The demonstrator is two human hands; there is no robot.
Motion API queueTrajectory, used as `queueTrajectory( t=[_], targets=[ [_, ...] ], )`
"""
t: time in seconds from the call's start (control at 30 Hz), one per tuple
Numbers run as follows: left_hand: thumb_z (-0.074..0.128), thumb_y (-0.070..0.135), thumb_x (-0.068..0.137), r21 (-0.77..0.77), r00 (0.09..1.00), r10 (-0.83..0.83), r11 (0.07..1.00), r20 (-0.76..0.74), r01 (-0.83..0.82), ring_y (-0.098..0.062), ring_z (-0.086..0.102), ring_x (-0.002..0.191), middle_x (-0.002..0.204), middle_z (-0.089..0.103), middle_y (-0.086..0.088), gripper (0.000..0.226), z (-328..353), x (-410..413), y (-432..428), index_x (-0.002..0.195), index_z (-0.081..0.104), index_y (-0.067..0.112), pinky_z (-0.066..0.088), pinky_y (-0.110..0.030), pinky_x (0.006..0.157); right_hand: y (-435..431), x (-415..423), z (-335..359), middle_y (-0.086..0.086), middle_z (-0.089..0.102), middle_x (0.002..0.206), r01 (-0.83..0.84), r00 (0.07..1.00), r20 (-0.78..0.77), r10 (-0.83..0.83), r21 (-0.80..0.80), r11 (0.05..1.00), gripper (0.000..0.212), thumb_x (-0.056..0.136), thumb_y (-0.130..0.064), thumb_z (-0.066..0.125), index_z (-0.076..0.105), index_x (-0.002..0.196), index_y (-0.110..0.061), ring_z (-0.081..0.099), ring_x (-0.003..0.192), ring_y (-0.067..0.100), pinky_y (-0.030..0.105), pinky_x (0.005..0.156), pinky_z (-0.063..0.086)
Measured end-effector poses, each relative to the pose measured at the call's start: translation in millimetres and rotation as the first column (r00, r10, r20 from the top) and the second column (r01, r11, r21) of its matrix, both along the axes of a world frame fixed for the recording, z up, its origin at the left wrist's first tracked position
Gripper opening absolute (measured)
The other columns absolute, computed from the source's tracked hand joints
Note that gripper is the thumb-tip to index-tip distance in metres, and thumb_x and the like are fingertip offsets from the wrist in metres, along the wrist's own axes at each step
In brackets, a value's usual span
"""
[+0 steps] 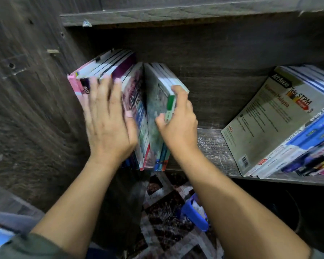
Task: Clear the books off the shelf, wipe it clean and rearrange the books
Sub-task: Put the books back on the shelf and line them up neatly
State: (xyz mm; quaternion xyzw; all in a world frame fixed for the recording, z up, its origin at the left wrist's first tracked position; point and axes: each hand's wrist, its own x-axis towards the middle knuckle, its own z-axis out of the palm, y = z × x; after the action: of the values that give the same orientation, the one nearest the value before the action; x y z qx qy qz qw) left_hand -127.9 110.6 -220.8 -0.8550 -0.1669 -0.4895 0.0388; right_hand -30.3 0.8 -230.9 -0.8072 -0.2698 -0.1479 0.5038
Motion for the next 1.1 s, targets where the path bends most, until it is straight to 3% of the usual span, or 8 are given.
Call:
queueTrajectory(
  t=[0.07, 0.17, 0.43, 0.53, 0.63, 0.77, 0.97, 1.1],
  targets=[
    [0.050, 0.021, 0.087, 0.051, 0.994, -0.065, 0.996, -0.085, 0.070, -0.034, 0.014, 0.147, 0.155, 0.027, -0.018, 0.064, -11.3, 9.1, -15.9, 0.147, 0.034, 0.002, 0.007, -0.050, 0.120, -15.4, 10.9, 1.5, 0.008, 0.051, 0.124, 0.051, 0.998, 0.028, -0.052, 0.031, 0.998, 0.061, 0.083, -0.015, 0.064, 0.038, 0.137, -0.027, 0.060, 0.097, 0.034, 0.031, 0.074, 0.040],
    [0.051, 0.023, 0.088, 0.063, 0.961, -0.145, 0.985, -0.235, 0.163, -0.032, 0.013, 0.147, 0.156, 0.025, -0.016, 0.064, -31.6, 23.7, -32.0, 0.147, 0.035, 0.003, 0.011, -0.052, 0.119, -41.1, 23.6, 2.9, 0.007, 0.052, 0.126, 0.161, 0.984, 0.070, -0.164, 0.046, 0.986, 0.056, 0.082, -0.014, 0.065, 0.044, 0.133, -0.025, 0.059, 0.098, 0.032, 0.030, 0.071, 0.035],
    [0.032, 0.039, 0.093, -0.115, 0.803, -0.248, 0.968, -0.542, 0.221, -0.024, 0.009, 0.148, 0.158, 0.024, -0.010, 0.065, -99.1, 67.5, -59.7, 0.150, 0.029, 0.007, 0.012, -0.046, 0.120, -123.8, 56.9, 6.3, 0.005, 0.045, 0.136, 0.434, 0.893, 0.150, -0.424, -0.043, 0.900, 0.045, 0.086, -0.016, 0.063, 0.048, 0.128, -0.025, 0.058, 0.102, 0.030, 0.030, 0.075, 0.034],
    [0.021, 0.044, 0.096, -0.166, 0.679, -0.288, 0.956, -0.675, 0.240, -0.022, -0.002, 0.149, 0.161, 0.012, -0.007, 0.067, -126.0, 83.4, -76.9, 0.153, 0.017, 0.010, 0.003, -0.042, 0.119, -148.4, 67.7, 7.5, 0.011, 0.052, 0.122, 0.557, 0.817, 0.191, -0.544, -0.014, 0.831, 0.040, 0.084, -0.019, 0.065, 0.052, 0.122, -0.017, 0.056, 0.101, 0.034, 0.032, 0.073, 0.034],
    [0.022, 0.044, 0.102, -0.250, 0.548, -0.335, 0.942, -0.767, 0.226, -0.017, -0.014, 0.148, 0.163, -0.002, -0.001, 0.063, -150.8, 93.9, -93.9, 0.155, 0.005, 0.014, -0.003, -0.039, 0.121, -160.8, 77.8, 3.0, 0.016, 0.059, 0.100, 0.663, 0.716, 0.293, -0.634, -0.001, 0.748, 0.040, 0.072, -0.019, 0.073, 0.059, 0.108, -0.012, 0.052, 0.096, 0.038, 0.035, 0.075, 0.031],
    [0.019, 0.047, 0.102, -0.292, 0.510, -0.333, 0.943, -0.793, 0.162, -0.014, -0.014, 0.147, 0.162, -0.008, 0.003, 0.064, -168.6, 96.5, -106.2, 0.155, -0.001, 0.018, -0.004, -0.040, 0.120, -163.2, 85.5, -4.5, 0.009, 0.062, 0.095, 0.759, 0.612, 0.332, -0.717, 0.005, 0.651, 0.043, 0.063, -0.028, 0.076, 0.060, 0.103, -0.020, 0.050, 0.097, 0.034, 0.039, 0.082, 0.025],
    [0.017, 0.050, 0.101, -0.309, 0.514, -0.349, 0.937, -0.783, 0.165, -0.012, -0.013, 0.147, 0.162, -0.006, 0.005, 0.064, -170.0, 96.2, -106.4, 0.155, 0.000, 0.020, -0.005, -0.040, 0.120, -171.2, 97.5, -11.1, 0.007, 0.060, 0.111, 0.794, 0.557, 0.363, -0.747, 0.031, 0.607, 0.041, 0.062, -0.032, 0.067, 0.058, 0.100, -0.023, 0.032, 0.107, 0.026, 0.040, 0.091, 0.018],
    [0.011, 0.054, 0.097, -0.344, 0.477, -0.379, 0.925, -0.793, 0.163, -0.013, -0.013, 0.147, 0.162, -0.006, 0.005, 0.068, -167.1, 95.4, -105.2, 0.155, 0.000, 0.020, -0.006, -0.040, 0.120, -177.5, 94.4, -11.6, 0.016, 0.045, 0.142, 0.808, 0.548, 0.403, -0.733, -0.026, 0.589, 0.044, 0.057, -0.032, 0.066, 0.055, 0.098, -0.020, 0.024, 0.123, 0.026, 0.047, 0.102, 0.012]
  ],
)
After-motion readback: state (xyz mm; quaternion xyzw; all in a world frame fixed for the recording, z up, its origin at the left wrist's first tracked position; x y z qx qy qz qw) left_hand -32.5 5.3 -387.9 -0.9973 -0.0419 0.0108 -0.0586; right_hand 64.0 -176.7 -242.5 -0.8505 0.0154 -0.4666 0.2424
